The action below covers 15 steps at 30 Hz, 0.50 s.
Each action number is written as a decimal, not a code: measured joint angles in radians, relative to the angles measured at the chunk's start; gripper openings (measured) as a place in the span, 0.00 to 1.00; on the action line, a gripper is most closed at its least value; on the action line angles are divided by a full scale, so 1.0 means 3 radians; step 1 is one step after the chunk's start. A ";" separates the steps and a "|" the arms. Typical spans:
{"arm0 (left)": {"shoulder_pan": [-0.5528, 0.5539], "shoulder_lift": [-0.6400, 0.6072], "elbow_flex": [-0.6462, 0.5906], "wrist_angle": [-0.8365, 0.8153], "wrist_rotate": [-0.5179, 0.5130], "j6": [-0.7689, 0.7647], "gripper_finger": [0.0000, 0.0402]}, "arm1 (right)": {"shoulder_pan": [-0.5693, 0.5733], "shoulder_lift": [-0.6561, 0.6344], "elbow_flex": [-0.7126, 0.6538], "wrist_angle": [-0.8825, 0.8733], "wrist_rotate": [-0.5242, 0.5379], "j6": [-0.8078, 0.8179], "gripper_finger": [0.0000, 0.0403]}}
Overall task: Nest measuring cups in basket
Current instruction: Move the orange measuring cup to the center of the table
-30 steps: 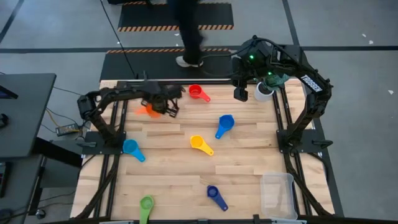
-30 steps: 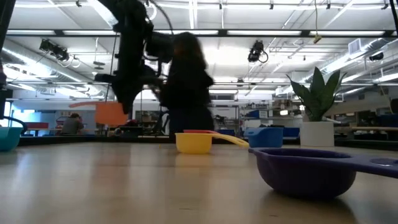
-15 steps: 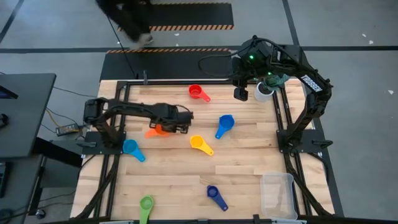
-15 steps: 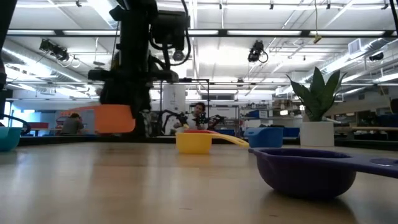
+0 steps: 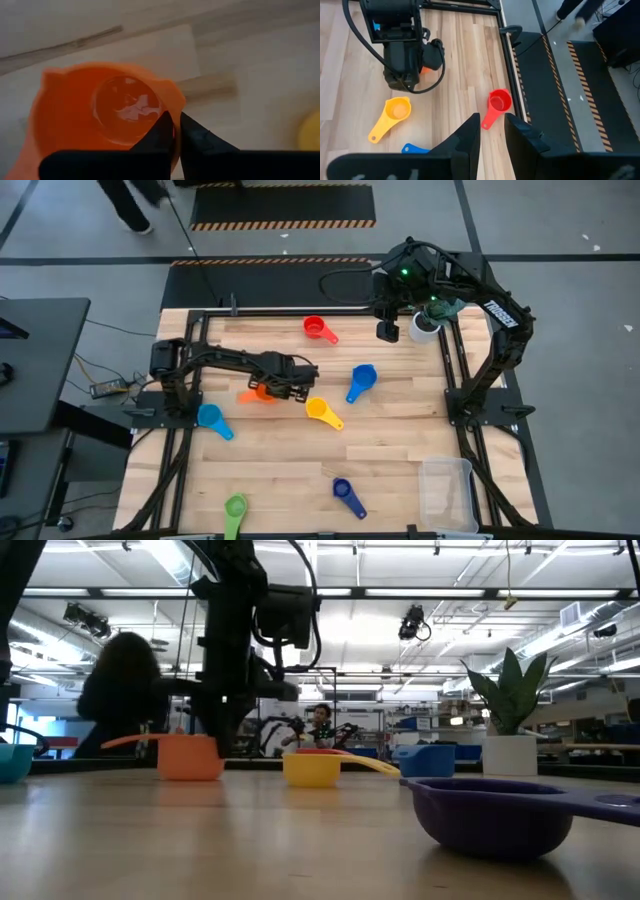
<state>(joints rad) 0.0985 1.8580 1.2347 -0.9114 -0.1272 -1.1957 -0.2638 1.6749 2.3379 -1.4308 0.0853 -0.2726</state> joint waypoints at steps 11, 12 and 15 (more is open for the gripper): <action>0.0002 0.0003 0.0483 -0.0230 -0.0051 0.0575 0.10 | 0.0000 0.0000 0.0000 -0.0121 -0.0004 -0.0001 0.26; 0.0002 0.0003 0.0500 -0.0249 -0.0080 0.0598 0.10 | 0.0000 0.0000 0.0000 -0.0146 -0.0004 -0.0001 0.27; 0.0016 0.0003 0.0517 -0.0237 -0.0097 0.0696 0.10 | 0.0000 0.0000 0.0000 -0.0185 -0.0004 -0.0001 0.30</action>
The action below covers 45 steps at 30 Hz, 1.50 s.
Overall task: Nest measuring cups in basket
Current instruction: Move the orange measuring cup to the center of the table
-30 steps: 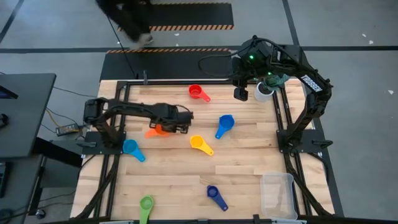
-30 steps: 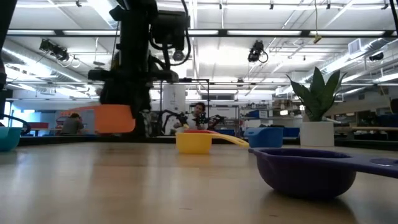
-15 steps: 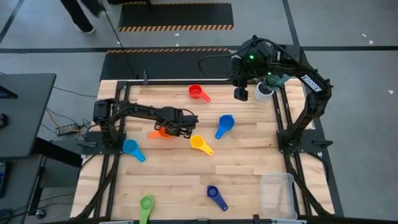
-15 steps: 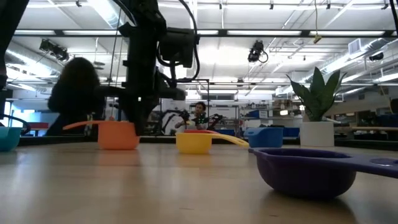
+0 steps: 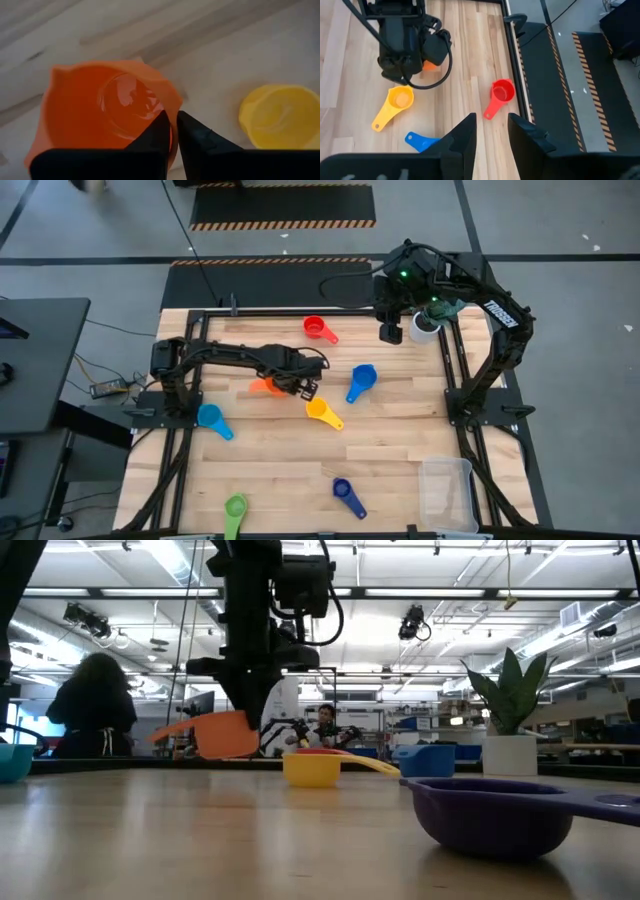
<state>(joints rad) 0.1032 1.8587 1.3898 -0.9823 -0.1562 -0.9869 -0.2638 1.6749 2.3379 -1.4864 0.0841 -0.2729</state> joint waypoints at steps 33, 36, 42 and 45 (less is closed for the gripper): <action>0.0039 0.0019 -0.0137 0.0049 -0.0025 0.0213 0.12 | 0.0000 0.0000 0.0000 -0.0015 0.0000 -0.0001 0.36; 0.0041 0.0023 -0.0141 0.0058 -0.0024 0.0213 0.20 | 0.0000 0.0000 0.0000 -0.0015 0.0000 -0.0001 0.36; 0.0086 0.0023 -0.0139 0.0094 -0.0009 0.0269 0.27 | 0.0000 0.0000 0.0000 -0.0019 0.0000 -0.0050 0.36; 0.0144 0.0023 -0.0113 0.0048 0.0257 0.0328 0.28 | 0.0000 0.0000 0.0000 -0.0081 0.0001 -0.0185 0.36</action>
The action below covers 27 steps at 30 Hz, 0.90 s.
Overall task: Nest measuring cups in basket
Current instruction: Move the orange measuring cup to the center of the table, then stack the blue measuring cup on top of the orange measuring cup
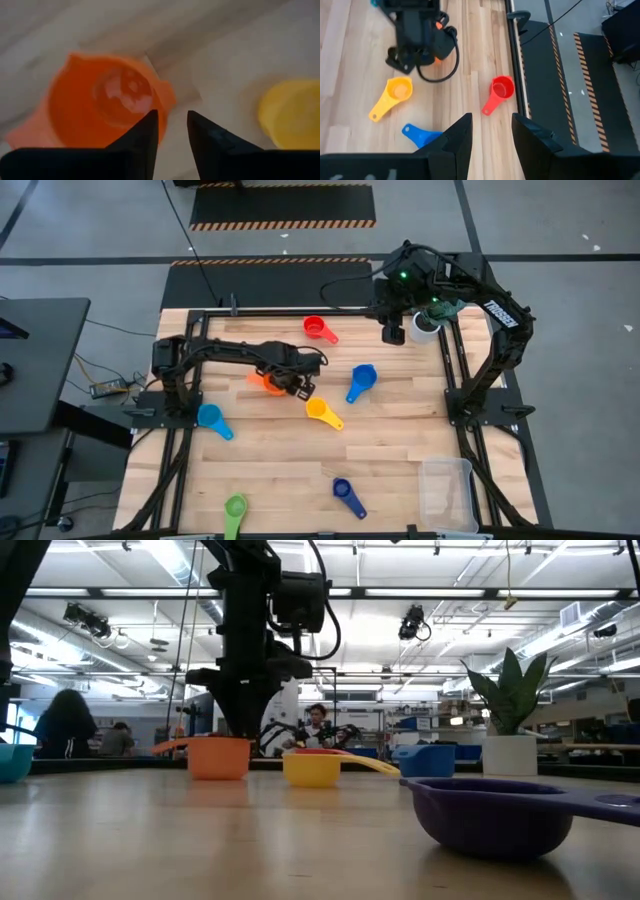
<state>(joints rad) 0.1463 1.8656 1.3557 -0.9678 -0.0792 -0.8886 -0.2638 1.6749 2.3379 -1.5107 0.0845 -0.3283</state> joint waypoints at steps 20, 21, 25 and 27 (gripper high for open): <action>-0.0054 -0.0944 0.1091 -0.0957 -0.0835 0.0565 0.28 | 0.0031 0.0006 -0.0732 -0.0199 -0.0262 -0.0305 0.36; -0.0073 -0.1014 0.1095 -0.0980 -0.0839 0.0625 0.28 | 0.0031 0.0006 -0.0805 -0.0201 -0.0262 -0.0307 0.36; -0.0145 -0.1280 0.1088 -0.1053 -0.0884 0.0648 0.28 | 0.0032 0.0006 -0.1128 -0.0202 -0.0268 -0.0307 0.36; -0.0180 -0.1397 0.1085 -0.1105 -0.0931 0.0650 0.28 | 0.0036 0.0006 -0.1294 -0.0200 -0.0269 -0.0305 0.36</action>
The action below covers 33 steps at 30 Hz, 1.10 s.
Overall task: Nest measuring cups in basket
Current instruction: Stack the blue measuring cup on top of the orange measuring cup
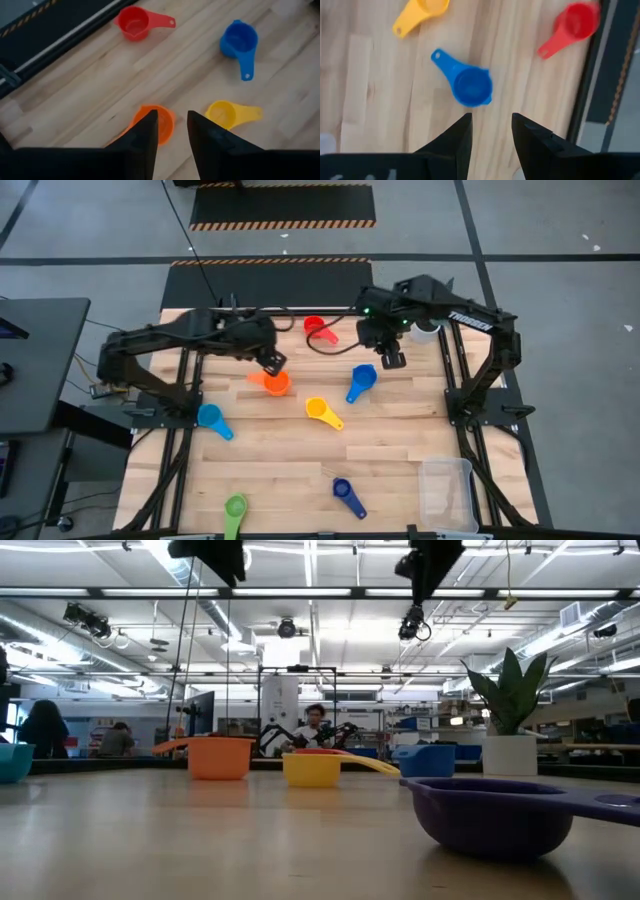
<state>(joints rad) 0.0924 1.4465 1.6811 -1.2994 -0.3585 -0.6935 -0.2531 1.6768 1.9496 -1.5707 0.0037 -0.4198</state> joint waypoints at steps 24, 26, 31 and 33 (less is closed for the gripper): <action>-0.0140 -0.1262 -0.0006 -0.0701 -0.0288 0.0090 0.28 | 0.0323 0.0027 -0.1962 0.1477 -0.0103 -0.0196 0.36; -0.0140 -0.1321 -0.0006 -0.0700 -0.0286 0.0081 0.28 | 0.0322 0.0029 -0.2107 0.1593 -0.0102 -0.0203 0.36; -0.0140 -0.1379 -0.0006 -0.0698 -0.0287 0.0080 0.28 | 0.0300 0.0029 -0.2417 0.1879 -0.0090 -0.0211 0.36; -0.0140 -0.1379 -0.0006 -0.0698 -0.0287 0.0063 0.28 | 0.0283 0.0029 -0.2508 0.2010 -0.0059 -0.0249 0.36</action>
<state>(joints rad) 0.0505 1.0328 1.6794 -1.5089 -0.4446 -0.6745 -0.1681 1.6855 1.1970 -0.9677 -0.0140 -0.4946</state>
